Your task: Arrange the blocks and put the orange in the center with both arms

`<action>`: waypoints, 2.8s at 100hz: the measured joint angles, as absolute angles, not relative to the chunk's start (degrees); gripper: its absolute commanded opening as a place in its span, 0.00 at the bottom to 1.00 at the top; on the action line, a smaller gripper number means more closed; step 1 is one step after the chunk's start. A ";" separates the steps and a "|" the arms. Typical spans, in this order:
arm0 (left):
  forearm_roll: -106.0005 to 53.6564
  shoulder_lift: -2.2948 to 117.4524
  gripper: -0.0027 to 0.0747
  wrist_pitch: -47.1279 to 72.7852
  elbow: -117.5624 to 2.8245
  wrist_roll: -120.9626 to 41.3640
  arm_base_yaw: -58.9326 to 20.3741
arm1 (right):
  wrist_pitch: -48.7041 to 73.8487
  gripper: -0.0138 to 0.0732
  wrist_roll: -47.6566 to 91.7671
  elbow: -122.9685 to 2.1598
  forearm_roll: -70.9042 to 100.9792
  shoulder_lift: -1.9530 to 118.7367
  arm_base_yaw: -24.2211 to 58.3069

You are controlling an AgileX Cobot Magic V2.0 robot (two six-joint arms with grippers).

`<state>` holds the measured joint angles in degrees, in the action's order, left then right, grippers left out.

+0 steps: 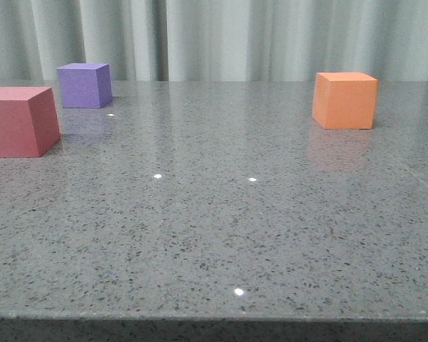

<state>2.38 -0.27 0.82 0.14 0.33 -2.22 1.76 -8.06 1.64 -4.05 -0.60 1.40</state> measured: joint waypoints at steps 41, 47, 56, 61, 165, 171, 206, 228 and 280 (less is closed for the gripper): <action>2.38 -0.27 0.01 0.82 0.14 0.33 -2.22 | 2.30 0.08 -8.06 -2.62 -3.91 -0.60 1.40; 2.38 -0.27 0.01 0.82 0.14 0.33 -2.22 | 5.07 0.08 -8.06 -5.98 -3.79 -0.60 1.40; 2.38 -0.27 0.01 0.82 0.14 0.33 -2.22 | 10.94 0.08 -8.06 -12.78 -3.57 0.69 1.40; 2.38 -0.27 0.01 0.82 0.14 0.33 -2.22 | 14.60 0.08 -8.06 -16.80 -3.42 2.39 1.40; 2.38 -0.27 0.01 0.82 0.14 0.33 -2.22 | 54.11 0.82 -8.06 -44.16 0.00 36.57 1.40; 2.38 -0.27 0.01 0.82 0.14 0.33 -2.22 | 54.68 0.93 -8.06 -44.16 0.00 36.57 1.40; 2.38 -0.27 0.01 0.82 0.14 0.33 -2.22 | 54.11 0.89 -8.06 -44.39 4.96 37.19 1.40; 2.38 -0.27 0.01 0.82 0.14 0.33 -2.22 | 49.39 0.89 -8.06 -48.62 9.09 46.21 3.13; 2.38 -0.27 0.01 0.82 0.14 0.33 -2.22 | 43.14 0.89 -8.06 -73.90 2.98 81.63 10.96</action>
